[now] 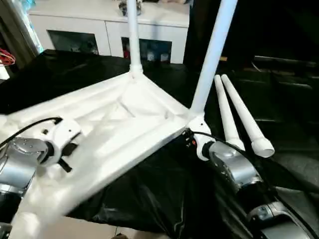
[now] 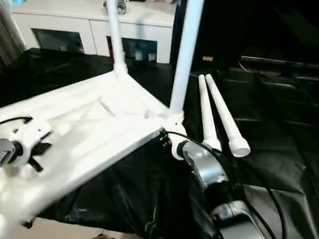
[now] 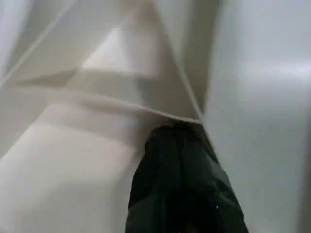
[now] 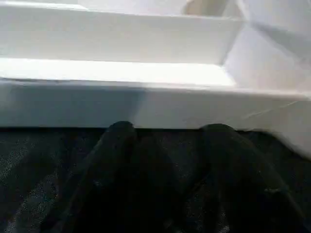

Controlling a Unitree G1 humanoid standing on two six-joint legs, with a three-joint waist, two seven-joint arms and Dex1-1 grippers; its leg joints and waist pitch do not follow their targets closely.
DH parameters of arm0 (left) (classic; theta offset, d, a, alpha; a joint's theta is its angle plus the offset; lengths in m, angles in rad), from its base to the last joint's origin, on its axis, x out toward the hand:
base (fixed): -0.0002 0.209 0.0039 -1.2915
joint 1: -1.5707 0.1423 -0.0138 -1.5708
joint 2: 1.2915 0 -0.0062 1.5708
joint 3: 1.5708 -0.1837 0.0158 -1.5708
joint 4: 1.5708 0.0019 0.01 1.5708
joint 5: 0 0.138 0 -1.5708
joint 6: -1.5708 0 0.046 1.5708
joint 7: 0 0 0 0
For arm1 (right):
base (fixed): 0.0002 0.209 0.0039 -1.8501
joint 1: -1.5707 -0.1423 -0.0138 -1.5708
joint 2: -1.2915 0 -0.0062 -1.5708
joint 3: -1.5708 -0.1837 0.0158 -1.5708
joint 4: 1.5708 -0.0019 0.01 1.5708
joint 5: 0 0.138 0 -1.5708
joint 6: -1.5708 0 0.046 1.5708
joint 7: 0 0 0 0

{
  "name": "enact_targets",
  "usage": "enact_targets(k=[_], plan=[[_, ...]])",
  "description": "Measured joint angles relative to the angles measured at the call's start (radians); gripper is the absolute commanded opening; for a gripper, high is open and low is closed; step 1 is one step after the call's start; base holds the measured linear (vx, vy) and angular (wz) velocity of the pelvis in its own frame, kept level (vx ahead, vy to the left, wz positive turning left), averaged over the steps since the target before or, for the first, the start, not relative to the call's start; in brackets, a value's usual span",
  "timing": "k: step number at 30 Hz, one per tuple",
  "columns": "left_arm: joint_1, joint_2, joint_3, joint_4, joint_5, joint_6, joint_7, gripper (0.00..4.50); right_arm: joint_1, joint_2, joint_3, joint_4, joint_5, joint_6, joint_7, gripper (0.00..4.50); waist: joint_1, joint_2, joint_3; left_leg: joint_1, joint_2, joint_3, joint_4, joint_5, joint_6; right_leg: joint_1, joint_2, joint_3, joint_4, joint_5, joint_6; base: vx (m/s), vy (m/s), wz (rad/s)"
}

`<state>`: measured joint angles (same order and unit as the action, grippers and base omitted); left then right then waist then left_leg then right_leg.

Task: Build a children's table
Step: Rotate table base

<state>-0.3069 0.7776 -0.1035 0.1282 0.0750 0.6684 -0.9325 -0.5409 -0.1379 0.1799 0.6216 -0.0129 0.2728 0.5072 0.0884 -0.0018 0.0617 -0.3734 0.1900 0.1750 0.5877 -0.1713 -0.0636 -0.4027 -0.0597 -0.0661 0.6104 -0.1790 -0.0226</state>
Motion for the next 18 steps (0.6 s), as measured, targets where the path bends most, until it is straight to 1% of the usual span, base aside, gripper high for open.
enact_targets(k=[2, 5, 8, 9, 12, 13, 14, 15, 17, 18], plan=[[0.024, 0.025, -0.014, -0.053, -0.036, -0.004, -0.072, 0.00, -0.009, 0.004, -0.002, 0.023, 0.000, -0.011, 0.001, 2.28, -0.002, 0.000, 0.000, 0.000, 0.000, 0.000, 0.000, 0.000, 0.000, 0.000, 0.000, 0.000, 0.000, 0.000, 0.000, 0.000, 0.000, 0.00], [0.048, 0.029, -0.024, -0.116, -0.101, -0.002, -0.156, 0.00, -0.014, 0.012, -0.009, 0.042, 0.001, -0.027, 0.005, 1.94, -0.003, -0.001, 0.000, 0.000, 0.000, 0.000, 0.000, 0.000, 0.000, -0.001, 0.000, 0.000, 0.000, 0.000, 0.000, 0.000, 0.000, 0.00], [0.062, 0.026, -0.030, -0.173, -0.159, 0.011, -0.214, 0.00, -0.014, 0.020, -0.008, 0.056, 0.001, -0.047, 0.026, 1.82, -0.005, -0.002, 0.001, 0.001, 0.000, 0.000, -0.001, 0.000, 0.000, -0.001, 0.000, 0.000, 0.001, 0.000, 0.000, 0.000, 0.000, 0.00], [0.062, 0.017, -0.034, -0.186, -0.170, 0.014, -0.224, 0.00, -0.014, 0.023, -0.006, 0.058, 0.002, -0.052, 0.035, 1.54, -0.005, -0.003, 0.001, 0.001, 0.000, 0.000, -0.001, 0.000, -0.001, -0.001, 0.000, 0.000, 0.002, 0.000, 0.000, 0.000, 0.000, 0.00], [0.047, -0.016, -0.047, -0.202, -0.181, 0.023, -0.231, 0.00, -0.014, 0.042, 0.000, 0.066, 0.004, -0.070, 0.056, 1.46, -0.006, -0.004, 0.001, 0.002, 0.000, 0.000, -0.001, 0.000, -0.001, -0.001, 0.000, 0.000, 0.002, 0.000, -0.001, 0.000, 0.000, 0.00], [0.035, -0.031, -0.056, -0.199, -0.179, 0.022, -0.227, 0.00, -0.014, 0.044, 0.001, 0.066, 0.004, -0.077, 0.063, 1.24, -0.006, -0.004, 0.001, 0.002, 0.000, 0.000, -0.001, 0.000, -0.001, 0.000, 0.000, 0.000, 0.002, 0.000, -0.001, 0.000, 0.000, 0.00], [0.028, -0.044, -0.062, -0.199, -0.179, 0.021, -0.224, 0.00, -0.015, 0.045, 0.001, 0.066, 0.004, -0.084, 0.067, 1.24, -0.005, -0.005, 0.001, 0.002, 0.000, 0.000, -0.001, 0.000, -0.001, 0.000, 0.000, 0.001, 0.002, 0.001, -0.001, 0.000, 0.000, 0.00], [0.021, -0.056, -0.069, -0.198, -0.179, 0.018, -0.217, 0.00, -0.015, 0.049, 0.002, 0.066, 0.006, -0.090, 0.069, 1.04, -0.005, -0.006, 0.000, 0.003, 0.000, 0.000, 0.000, 0.000, -0.001, 0.000, 0.000, 0.001, 0.003, 0.001, -0.001, 0.000, 0.000, 0.00], [0.006, -0.084, -0.080, -0.180, -0.176, -0.001, -0.203, 0.00, -0.015, 0.052, 0.001, 0.066, 0.006, -0.099, 0.070, 1.04, -0.004, -0.006, 0.000, 0.003, 0.000, 0.000, 0.000, 0.000, -0.001, 0.000, 0.000, 0.001, 0.003, 0.001, -0.001, 0.000, 0.000, 0.00], [-0.017, -0.109, -0.093, -0.150, -0.168, -0.024, -0.190, 0.00, -0.015, 0.051, -0.003, 0.066, 0.006, -0.106, 0.069, 0.96, -0.002, -0.006, 0.000, 0.003, 0.000, 0.000, 0.000, 0.000, -0.001, 0.000, 0.000, 0.001, 0.003, 0.001, -0.001, 0.000, 0.000, 0.00]])
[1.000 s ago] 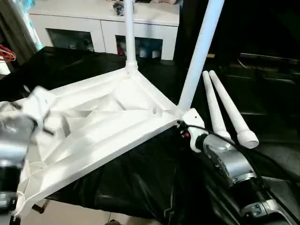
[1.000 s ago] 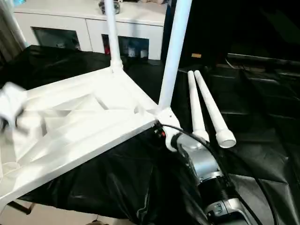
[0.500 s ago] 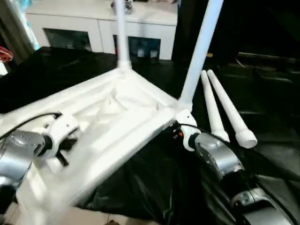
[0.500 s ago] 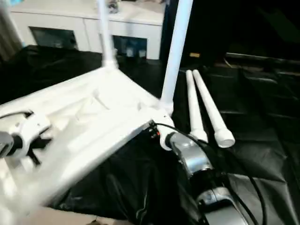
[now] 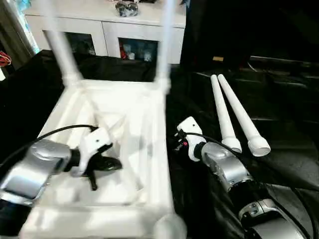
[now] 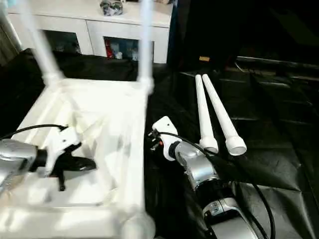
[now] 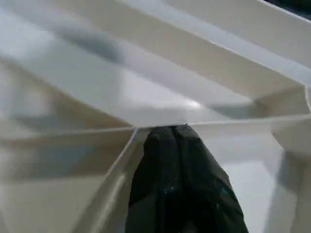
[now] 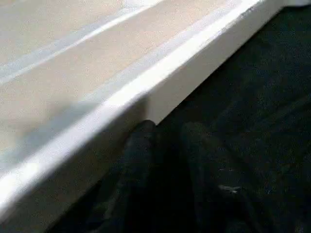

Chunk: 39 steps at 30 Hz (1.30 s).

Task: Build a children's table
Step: Rotate table base

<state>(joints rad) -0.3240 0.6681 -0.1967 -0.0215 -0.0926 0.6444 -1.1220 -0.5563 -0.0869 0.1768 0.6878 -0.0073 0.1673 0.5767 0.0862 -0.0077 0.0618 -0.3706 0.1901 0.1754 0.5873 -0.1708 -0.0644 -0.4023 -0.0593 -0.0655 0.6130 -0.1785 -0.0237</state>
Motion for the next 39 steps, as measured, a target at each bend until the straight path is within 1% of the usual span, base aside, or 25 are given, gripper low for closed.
enact_targets(k=[1, 2, 3, 5, 6, 7, 8, 12, 15, 17, 18, 21, 25, 26, 29, 31, 33, 34, 35, 36, 38, 39], plan=[[-0.013, -0.017, -0.004, 0.021, 0.010, -0.017, 0.016, 0.00, 0.000, 0.000, -0.005, 0.000, 0.000, -0.004, 0.000, 0.85, 0.000, 0.000, 0.000, 0.000, 0.000, 0.000, 0.000, 0.000, 0.000, 0.000, 0.000, 0.000, 0.000, 0.000, 0.000, 0.000, 0.000, 0.00], [-0.033, -0.036, -0.009, 0.052, 0.021, -0.037, 0.034, 0.00, -0.001, 0.000, -0.013, 0.000, 0.000, -0.006, -0.002, 0.85, 0.002, 0.000, 0.000, 0.000, 0.000, 0.000, 0.000, 0.000, 0.000, 0.001, 0.000, 0.000, 0.000, 0.000, 0.000, 0.000, 0.000, 0.00], [-0.048, -0.055, -0.009, 0.083, 0.036, -0.058, 0.063, 0.00, -0.005, 0.001, -0.015, 0.000, 0.000, -0.007, -0.002, 0.69, 0.002, 0.000, 0.000, 0.000, 0.000, 0.000, 0.000, 0.000, 0.000, 0.001, 0.000, 0.000, 0.001, 0.000, -0.001, 0.000, 0.000, 0.00], [-0.078, -0.076, -0.014, 0.130, 0.055, -0.083, 0.100, 0.00, -0.012, 0.002, -0.017, 0.000, 0.000, -0.008, -0.003, 0.53, 0.002, 0.000, 0.000, 0.001, 0.000, 0.000, 0.000, 0.001, -0.001, 0.001, 0.000, 0.000, 0.001, 0.001, -0.001, 0.000, 0.000, 0.00], [-0.108, -0.098, -0.021, 0.181, 0.072, -0.113, 0.128, 0.00, -0.014, 0.001, -0.024, -0.001, 0.000, -0.008, -0.009, 0.47, 0.003, 0.000, 0.000, 0.001, 0.000, 0.000, 0.000, 0.001, -0.001, 0.001, 0.000, 0.000, 0.001, 0.001, -0.001, 0.000, 0.000, 0.00], [-0.133, -0.112, -0.023, 0.227, 0.089, -0.139, 0.157, 0.00, -0.017, 0.001, -0.031, -0.001, 0.000, -0.008, -0.018, 0.37, 0.005, 0.000, 0.000, 0.000, 0.000, 0.000, 0.000, 0.001, -0.001, 0.001, 0.000, 0.000, 0.001, 0.000, 0.002, 0.000, 0.000, 0.00], [-0.151, -0.125, -0.024, 0.261, 0.102, -0.160, 0.189, 0.00, -0.021, 0.001, -0.033, -0.006, 0.001, -0.008, -0.024, 0.14, 0.004, 0.000, 0.000, 0.000, 0.000, 0.000, 0.000, 0.001, -0.001, 0.001, 0.000, 0.000, 0.001, -0.001, 0.003, 0.000, 0.000, 0.00], [-0.199, -0.142, -0.041, 0.362, 0.148, -0.257, 0.258, 0.00, -0.023, -0.003, -0.039, -0.035, 0.010, -0.005, -0.036, 0.14, 0.003, 0.000, 0.000, 0.000, 0.000, -0.001, 0.000, 0.001, -0.002, 0.000, 0.000, -0.001, 0.001, 0.000, 0.003, 0.000, 0.000, 0.00], [-0.244, -0.177, -0.046, 0.468, 0.174, -0.348, 0.325, 0.00, -0.029, -0.010, -0.063, -0.075, 0.014, 0.028, -0.076, 0.14, 0.006, 0.001, 0.000, 0.000, 0.000, -0.001, 0.000, 0.002, -0.003, 0.000, 0.000, -0.001, 0.001, 0.003, -0.001, 0.000, 0.000, 0.00], [-0.272, -0.207, -0.046, 0.537, 0.182, -0.398, 0.366, 0.00, -0.036, -0.029, -0.078, -0.095, 0.012, 0.052, -0.102, 0.14, 0.012, 0.001, 0.000, -0.002, 0.000, -0.001, 0.000, 0.002, -0.003, 0.001, 0.000, -0.001, 0.000, 0.003, -0.001, 0.000, 0.000, 0.00], [-0.283, -0.218, -0.046, 0.573, 0.189, -0.429, 0.396, 0.00, -0.042, -0.043, -0.091, -0.102, 0.014, 0.067, -0.107, 0.14, 0.013, 0.000, 0.000, -0.002, 0.000, -0.001, 0.001, 0.002, -0.003, 0.001, 0.000, -0.001, 0.000, 0.003, -0.001, 0.000, 0.000, 0.00], [-0.298, -0.231, -0.045, 0.629, 0.206, -0.479, 0.453, 0.00, -0.042, -0.075, -0.122, -0.123, 0.023, 0.089, -0.106, 0.14, 0.012, 0.001, 0.000, -0.002, 0.000, -0.001, 0.001, 0.002, -0.003, 0.000, 0.000, -0.001, 0.000, 0.003, -0.001, 0.000, 0.000, 0.00], [-0.295, -0.231, -0.038, 0.619, 0.202, -0.483, 0.440, 0.00, -0.048, -0.104, -0.150, -0.122, 0.032, 0.093, -0.117, 0.14, 0.007, 0.002, 0.001, -0.002, 0.000, -0.001, 0.000, 0.002, -0.003, -0.001, 0.000, -0.001, 0.000, 0.003, 0.000, 0.000, 0.000, 0.00], [-0.289, -0.230, -0.031, 0.603, 0.195, -0.482, 0.425, 0.00, -0.062, -0.106, -0.163, -0.112, 0.037, 0.100, -0.126, 0.41, 0.007, 0.004, 0.001, -0.003, 0.000, -0.001, 0.001, 0.002, -0.003, -0.001, 0.000, -0.001, 0.000, 0.003, 0.000, 0.000, 0.000, 0.00], [-0.272, -0.232, -0.017, 0.546, 0.165, -0.487, 0.386, 0.00, -0.112, -0.123, -0.195, -0.084, 0.044, 0.116, -0.172, 0.52, 0.009, 0.004, 0.002, -0.003, 0.000, -0.001, 0.001, 0.002, -0.003, -0.001, 0.000, -0.001, 0.000, 0.003, 0.000, 0.000, 0.000, 0.00], [-0.270, -0.243, 0.000, 0.505, 0.124, -0.479, 0.362, 0.33, -0.146, -0.136, -0.218, -0.048, 0.046, 0.120, -0.206, 0.78, 0.013, 0.004, 0.002, -0.002, 0.000, -0.001, 0.001, 0.002, -0.003, 0.000, 0.000, -0.001, 0.000, 0.003, 0.000, 0.000, 0.000, 0.00], [-0.261, -0.245, 0.008, 0.447, 0.074, -0.459, 0.323, 0.41, -0.179, -0.150, -0.240, 0.002, 0.054, 0.128, -0.229, 0.91, 0.013, 0.004, 0.002, -0.002, 0.000, 0.000, 0.002, 0.002, -0.003, 0.000, 0.000, -0.001, 0.000, 0.003, -0.001, 0.000, 0.000, 0.00], [-0.256, -0.245, 0.008, 0.423, 0.060, -0.451, 0.309, 0.51, -0.190, -0.159, -0.250, 0.021, 0.055, 0.129, -0.236, 0.97, 0.013, 0.004, 0.002, -0.002, 0.000, 0.000, 0.002, 0.002, -0.003, 0.000, 0.000, -0.001, 0.000, 0.003, -0.001, 0.000, 0.000, 0.00], [-0.250, -0.244, 0.010, 0.400, 0.045, -0.441, 0.296, 0.51, -0.202, -0.166, -0.259, 0.041, 0.056, 0.129, -0.242, 0.97, 0.013, 0.004, 0.002, -0.002, 0.000, 0.000, 0.002, 0.002, -0.003, 0.000, 0.000, -0.001, 0.000, 0.003, -0.001, 0.000, 0.000, 0.00], [-0.241, -0.245, 0.011, 0.373, 0.036, -0.430, 0.283, 0.78, -0.215, -0.172, -0.268, 0.063, 0.057, 0.130, -0.246, 1.20, 0.011, 0.004, 0.002, -0.002, 0.000, 0.000, 0.002, 0.002, -0.003, 0.000, 0.000, -0.001, 0.001, 0.003, -0.001, 0.000, 0.000, 0.00], [-0.232, -0.251, 0.015, 0.354, 0.027, -0.418, 0.275, 0.78, -0.232, -0.174, -0.277, 0.097, 0.058, 0.127, -0.253, 1.20, 0.007, 0.004, 0.002, -0.003, 0.000, 0.000, 0.001, 0.002, -0.003, -0.001, 0.000, -0.001, 0.001, 0.003, -0.001, 0.000, 0.000, 0.00], [-0.229, -0.258, 0.015, 0.338, 0.026, -0.409, 0.274, 0.85, -0.248, -0.175, -0.286, 0.132, 0.062, 0.126, -0.263, 1.36, 0.005, 0.004, 0.002, -0.003, 0.000, 0.000, 0.001, 0.002, -0.003, -0.001, 0.000, -0.001, 0.001, 0.003, -0.001, 0.000, 0.000, 0.00]])
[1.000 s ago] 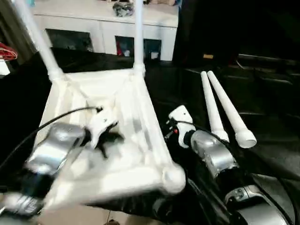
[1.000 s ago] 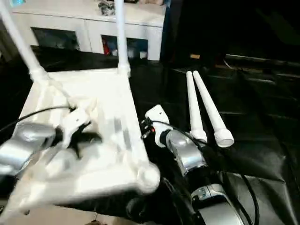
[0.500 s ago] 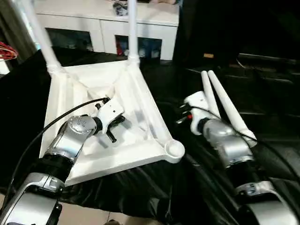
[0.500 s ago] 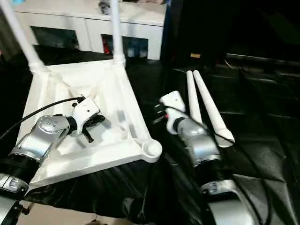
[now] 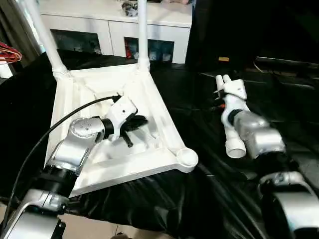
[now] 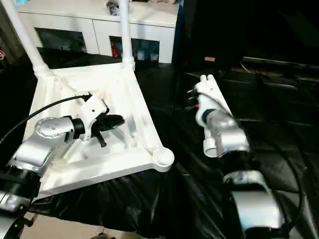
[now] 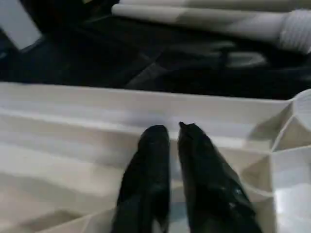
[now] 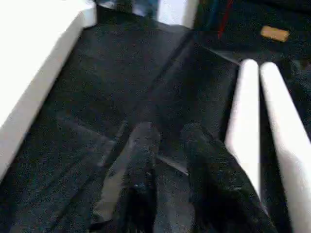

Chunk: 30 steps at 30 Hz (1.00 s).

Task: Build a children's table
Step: Pick table leg

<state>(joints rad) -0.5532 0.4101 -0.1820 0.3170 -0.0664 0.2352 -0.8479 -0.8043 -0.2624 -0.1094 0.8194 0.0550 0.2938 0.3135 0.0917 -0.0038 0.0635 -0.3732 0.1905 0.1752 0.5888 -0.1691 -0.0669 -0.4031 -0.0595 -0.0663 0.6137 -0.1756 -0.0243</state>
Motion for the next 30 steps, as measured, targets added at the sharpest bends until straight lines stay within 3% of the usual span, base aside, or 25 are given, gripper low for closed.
enact_targets(k=[7, 12, 13, 21, 23, 25, 30], plan=[[0.013, -0.039, -0.035, -0.089, -0.021, 0.029, -0.014, 1.47, -0.077, -0.026, -0.036, 0.146, 0.013, 0.000, -0.068, 2.05, -0.001, 0.000, 0.000, 0.000, 0.000, 0.000, 0.001, 0.000, 0.000, 0.000, 0.000, 0.000, 0.000, 0.000, 0.000, 0.000, 0.000, 0.00], [0.017, -0.051, -0.053, -0.130, -0.046, 0.064, -0.035, 1.68, -0.085, -0.029, -0.043, 0.186, 0.014, 0.006, -0.090, 2.40, -0.002, 0.000, 0.000, 0.000, 0.000, 0.001, 0.001, 0.000, 0.000, 0.000, 0.000, 0.000, 0.000, 0.000, 0.000, 0.000, 0.000, 0.00], [0.017, -0.054, -0.055, -0.141, -0.050, 0.066, -0.041, 1.91, -0.085, -0.030, -0.044, 0.189, 0.014, 0.008, -0.090, 2.55, -0.002, 0.000, 0.000, 0.000, 0.000, 0.001, 0.001, 0.000, 0.000, 0.000, 0.000, 0.000, 0.000, 0.000, 0.000, 0.000, 0.000, 0.00], [0.018, -0.071, -0.079, -0.225, -0.077, 0.125, -0.077, 2.47, -0.103, -0.049, -0.057, 0.300, 0.014, 0.011, -0.111, 3.27, -0.003, 0.000, 0.000, 0.000, 0.000, 0.001, 0.001, 0.000, 0.000, 0.000, 0.000, 0.000, 0.001, 0.000, 0.000, 0.000, 0.000, 0.00], [0.018, -0.069, -0.081, -0.230, -0.076, 0.129, -0.076, 2.49, -0.105, -0.052, -0.059, 0.310, 0.015, 0.031, -0.111, 3.35, -0.004, 0.000, 0.000, 0.000, 0.000, 0.001, 0.001, 0.000, 0.000, 0.000, 0.000, 0.000, 0.001, 0.000, 0.000, 0.000, 0.000, 0.00], [0.018, -0.068, -0.087, -0.236, -0.075, 0.129, -0.074, 2.81, -0.112, -0.057, -0.063, 0.331, 0.018, 0.071, -0.106, 3.56, -0.004, 0.000, 0.000, 0.000, 0.000, 0.001, 0.002, 0.000, 0.000, 0.000, 0.000, 0.000, 0.001, 0.000, 0.000, 0.000, 0.000, 0.00], [0.017, -0.068, -0.092, -0.245, -0.070, 0.135, -0.072, 3.13, -0.148, -0.062, -0.080, 0.385, 0.040, 0.196, -0.063, 3.58, -0.003, 0.000, 0.000, 0.000, 0.001, 0.001, 0.002, 0.000, 0.000, 0.000, 0.000, 0.000, 0.002, 0.000, 0.000, 0.000, 0.000, 0.00]])
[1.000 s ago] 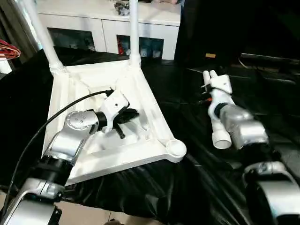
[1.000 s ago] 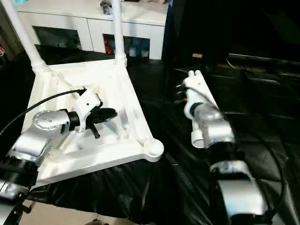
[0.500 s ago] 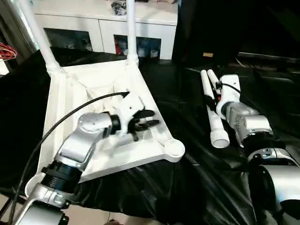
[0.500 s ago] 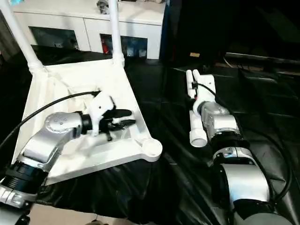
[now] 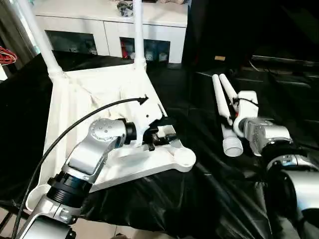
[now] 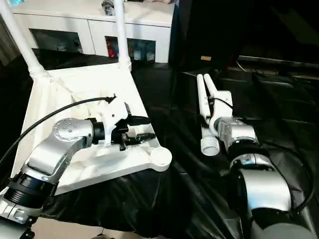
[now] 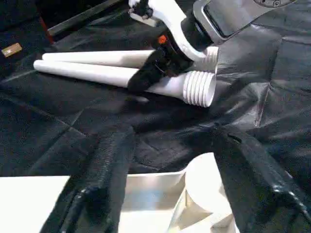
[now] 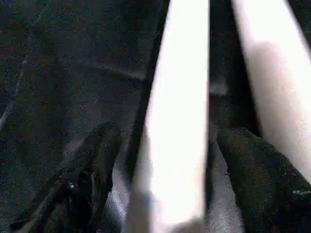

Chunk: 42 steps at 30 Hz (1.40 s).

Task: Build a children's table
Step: Pick table leg

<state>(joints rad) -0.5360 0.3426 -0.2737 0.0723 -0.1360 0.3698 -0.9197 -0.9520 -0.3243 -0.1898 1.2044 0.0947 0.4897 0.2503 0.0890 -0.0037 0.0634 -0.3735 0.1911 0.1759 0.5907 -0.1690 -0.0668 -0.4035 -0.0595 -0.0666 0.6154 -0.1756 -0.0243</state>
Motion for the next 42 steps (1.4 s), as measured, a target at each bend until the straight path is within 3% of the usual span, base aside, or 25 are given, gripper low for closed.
enact_targets(k=[5, 8, 9, 16, 22, 30, 33, 38, 42], plan=[[-0.007, 0.003, 0.000, -0.021, 0.000, 0.008, 0.001, 3.66, -0.028, -0.009, -0.003, 0.028, 0.017, 0.071, 0.024, 3.58, 0.001, 0.000, 0.000, 0.000, 0.000, 0.000, 0.001, 0.000, 0.000, 0.000, 0.000, 0.000, 0.000, 0.000, 0.000, 0.000, 0.000, 0.00], [-0.008, 0.008, 0.000, -0.034, 0.000, 0.019, -0.005, 3.77, -0.035, -0.017, -0.003, 0.035, 0.016, 0.099, 0.038, 3.23, 0.002, 0.000, 0.000, 0.000, 0.000, 0.000, 0.001, 0.000, 0.000, 0.000, 0.000, 0.000, 0.000, 0.000, 0.000, 0.000, 0.000, 0.00], [-0.009, 0.011, 0.000, -0.038, -0.001, 0.022, -0.007, 4.04, -0.035, -0.020, -0.003, 0.036, 0.015, 0.106, 0.039, 3.10, 0.003, 0.000, 0.000, 0.000, 0.000, 0.000, 0.001, 0.000, 0.000, 0.000, 0.000, 0.000, 0.000, 0.000, 0.000, 0.000, 0.000, 0.00], [-0.004, 0.063, -0.028, -0.096, -0.029, 0.089, -0.080, 4.48, -0.036, -0.036, -0.003, 0.045, 0.015, 0.131, 0.052, 2.66, 0.003, -0.001, 0.000, 0.000, 0.000, 0.000, 0.001, 0.000, 0.000, 0.000, 0.000, 0.000, 0.000, 0.000, 0.000, 0.000, 0.000, 0.00], [-0.004, 0.065, -0.030, -0.102, -0.035, 0.104, -0.091, 4.50, -0.036, -0.041, -0.019, 0.053, 0.021, 0.133, 0.048, 2.04, 0.003, -0.001, 0.000, 0.000, 0.000, 0.000, 0.001, 0.000, 0.000, 0.000, 0.000, 0.000, 0.000, 0.000, 0.000, 0.000, 0.000, 0.00], [-0.005, 0.062, -0.027, -0.098, -0.035, 0.105, -0.073, 4.50, -0.036, -0.042, -0.025, 0.053, 0.026, 0.133, 0.052, 1.85, 0.004, -0.001, 0.000, 0.000, 0.000, 0.000, 0.001, 0.000, 0.000, 0.001, 0.000, 0.000, 0.000, 0.000, 0.000, 0.000, 0.000, 0.00], [-0.016, 0.042, -0.012, -0.083, -0.035, 0.104, -0.040, 4.50, -0.034, -0.045, -0.041, 0.053, 0.035, 0.133, 0.065, 1.84, 0.003, -0.001, 0.000, 0.000, 0.000, 0.000, 0.001, 0.000, 0.000, 0.000, 0.000, 0.000, 0.000, 0.000, 0.000, 0.000, 0.000, 0.00], [-0.067, -0.037, 0.048, -0.014, -0.036, 0.112, 0.074, 4.50, -0.011, -0.039, -0.078, -0.008, 0.109, 0.134, 0.195, 1.84, 0.002, 0.000, 0.000, -0.002, 0.000, 0.000, 0.002, 0.000, 0.000, -0.001, 0.000, 0.000, 0.000, 0.000, 0.000, 0.000, 0.000, 0.00], [-0.118, -0.141, 0.126, 0.065, -0.064, 0.144, 0.208, 4.50, 0.053, -0.021, -0.102, -0.195, 0.206, 0.170, 0.341, 1.84, 0.007, 0.000, 0.000, -0.004, 0.001, 0.000, 0.003, 0.000, 0.001, -0.001, 0.000, -0.001, 0.000, 0.000, 0.000, 0.000, 0.000, 0.00]])
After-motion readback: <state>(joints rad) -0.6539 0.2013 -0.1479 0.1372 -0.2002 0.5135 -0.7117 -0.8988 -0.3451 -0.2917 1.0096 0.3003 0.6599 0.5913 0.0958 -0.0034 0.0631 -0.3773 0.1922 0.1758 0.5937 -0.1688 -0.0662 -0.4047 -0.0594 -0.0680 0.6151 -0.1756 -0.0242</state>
